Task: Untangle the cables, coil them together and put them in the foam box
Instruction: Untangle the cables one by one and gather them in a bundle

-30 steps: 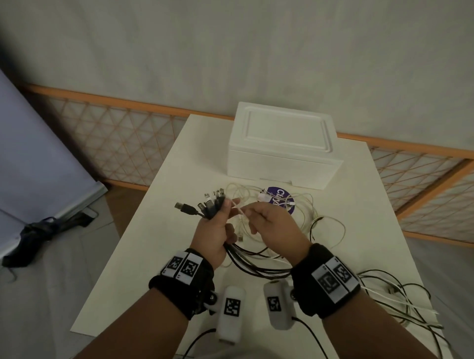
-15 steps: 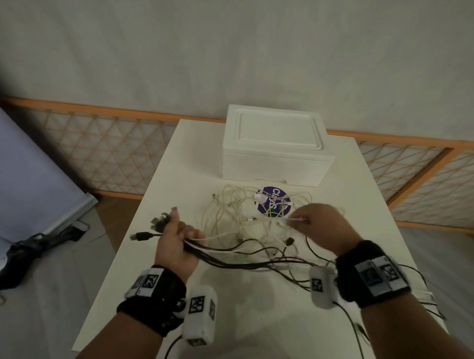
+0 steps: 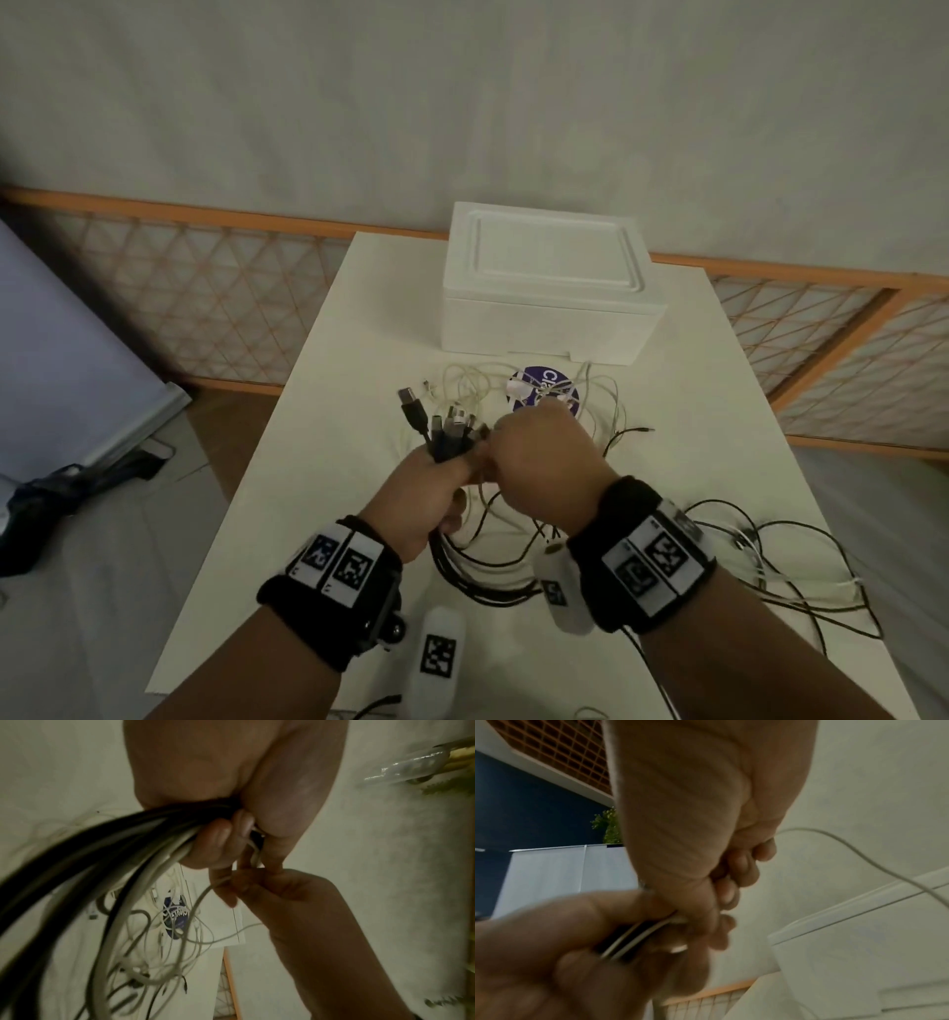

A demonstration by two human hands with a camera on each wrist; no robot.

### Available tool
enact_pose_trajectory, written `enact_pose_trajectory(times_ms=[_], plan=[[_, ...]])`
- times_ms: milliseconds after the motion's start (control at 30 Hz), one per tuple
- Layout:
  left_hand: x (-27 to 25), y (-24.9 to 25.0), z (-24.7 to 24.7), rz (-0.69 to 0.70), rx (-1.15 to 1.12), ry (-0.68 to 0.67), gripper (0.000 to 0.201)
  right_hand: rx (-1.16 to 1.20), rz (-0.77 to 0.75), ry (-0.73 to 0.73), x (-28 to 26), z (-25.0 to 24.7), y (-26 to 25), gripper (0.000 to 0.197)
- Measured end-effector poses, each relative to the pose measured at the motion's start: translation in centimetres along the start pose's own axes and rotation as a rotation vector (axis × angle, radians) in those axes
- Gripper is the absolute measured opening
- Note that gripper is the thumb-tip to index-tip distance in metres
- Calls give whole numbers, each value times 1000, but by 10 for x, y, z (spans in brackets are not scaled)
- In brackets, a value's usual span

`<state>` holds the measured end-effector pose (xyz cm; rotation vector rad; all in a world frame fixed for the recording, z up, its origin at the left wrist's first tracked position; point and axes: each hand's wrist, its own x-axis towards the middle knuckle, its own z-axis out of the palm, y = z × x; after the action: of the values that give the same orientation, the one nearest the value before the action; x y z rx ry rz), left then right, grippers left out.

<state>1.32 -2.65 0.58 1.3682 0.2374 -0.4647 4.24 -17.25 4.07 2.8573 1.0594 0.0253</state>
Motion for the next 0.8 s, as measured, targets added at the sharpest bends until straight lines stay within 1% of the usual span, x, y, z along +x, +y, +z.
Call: enact_pose_trajectory(times_ms=[67, 133, 200, 267, 333, 400, 433, 533, 567, 600, 667, 700, 733, 800], plan=[[0, -5, -5, -11, 0, 24, 18, 105, 86, 61, -3, -6, 13, 29], [-1, -14, -19, -33, -68, 116, 20, 254, 201, 157, -13, -17, 43, 31], [-1, -25, -33, -58, -144, 215, 18, 326, 298, 252, -25, -26, 72, 18], [0, -34, -44, -69, -207, 279, 16, 341, 404, 345, -34, -32, 95, 5], [3, -43, -55, -86, -281, 354, 15, 402, 530, 513, -44, -36, 117, 6], [4, -53, -67, -109, -355, 443, 16, 480, 644, 643, -54, -39, 136, 14], [4, -57, -72, -118, -377, 482, 16, 521, 678, 671, -58, -39, 145, 19], [5, -69, -80, -131, -391, 600, 15, 579, 810, 690, -71, -40, 162, 41], [5, -73, -83, -134, -408, 644, 15, 616, 861, 732, -75, -38, 169, 48], [5, -77, -87, -136, -436, 684, 14, 690, 916, 803, -79, -37, 176, 54], [5, -85, -93, -145, -492, 744, 14, 916, 990, 948, -87, -38, 187, 67], [4, -87, -94, -150, -504, 760, 15, 978, 1004, 975, -91, -38, 191, 72], [3, -90, -94, -150, -508, 765, 15, 961, 1019, 946, -94, -37, 195, 73], [2, -92, -90, -135, -516, 757, 16, 708, 1038, 819, -102, -34, 203, 60]])
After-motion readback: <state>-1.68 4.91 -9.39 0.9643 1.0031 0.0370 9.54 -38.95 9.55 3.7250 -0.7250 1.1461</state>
